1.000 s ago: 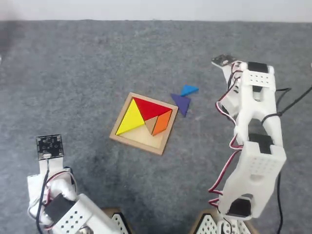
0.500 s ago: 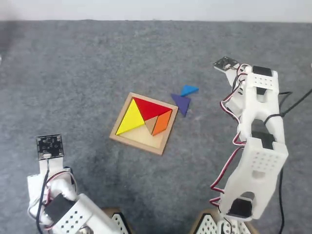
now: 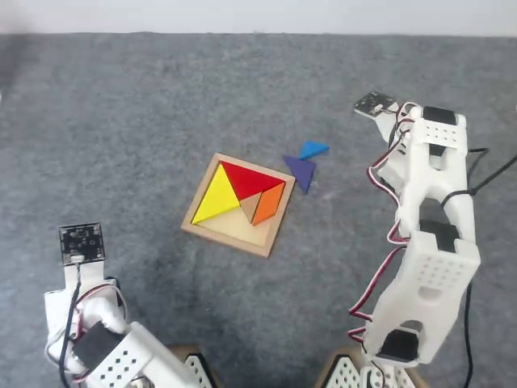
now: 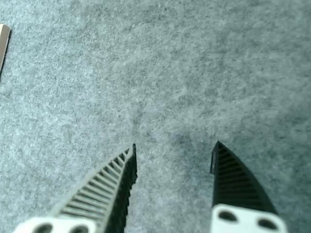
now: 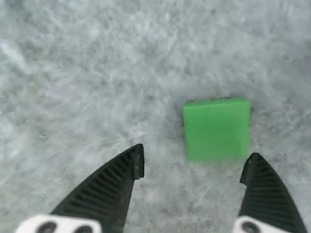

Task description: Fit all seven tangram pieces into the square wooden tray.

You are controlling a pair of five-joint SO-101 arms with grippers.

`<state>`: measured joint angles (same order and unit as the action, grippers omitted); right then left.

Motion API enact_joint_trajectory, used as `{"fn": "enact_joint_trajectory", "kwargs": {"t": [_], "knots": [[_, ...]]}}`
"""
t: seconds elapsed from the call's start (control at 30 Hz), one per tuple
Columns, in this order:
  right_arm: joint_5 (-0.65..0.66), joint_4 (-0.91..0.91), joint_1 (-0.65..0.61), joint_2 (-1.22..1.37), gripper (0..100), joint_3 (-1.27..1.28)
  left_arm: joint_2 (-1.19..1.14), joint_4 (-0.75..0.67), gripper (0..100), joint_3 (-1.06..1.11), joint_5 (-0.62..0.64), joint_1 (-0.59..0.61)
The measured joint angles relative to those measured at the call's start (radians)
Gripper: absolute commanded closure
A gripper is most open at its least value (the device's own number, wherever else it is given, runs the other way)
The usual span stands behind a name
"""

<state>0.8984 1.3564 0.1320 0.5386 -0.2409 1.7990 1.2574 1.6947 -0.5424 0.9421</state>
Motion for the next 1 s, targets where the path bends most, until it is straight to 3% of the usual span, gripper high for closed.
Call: {"fn": "enact_joint_trajectory", "kwargs": {"t": [0.23,0.43,0.67,0.83,1.0], "knots": [[0.034,-0.064,0.003,0.101,69.7,-0.002,0.0,0.0,76,0.0,0.0,0.0],[0.034,-0.064,0.005,0.114,90.3,-0.012,0.0,0.0,76,0.0,0.0,0.0],[0.034,-0.064,0.008,0.112,88.6,-0.028,0.0,0.0,76,0.0,0.0,0.0],[0.005,0.054,0.005,0.123,82.0,-0.083,0.0,0.0,76,0.0,0.0,0.0],[-0.063,0.149,0.003,0.135,86.8,-0.15,0.0,0.0,76,0.0,0.0,0.0]]}}
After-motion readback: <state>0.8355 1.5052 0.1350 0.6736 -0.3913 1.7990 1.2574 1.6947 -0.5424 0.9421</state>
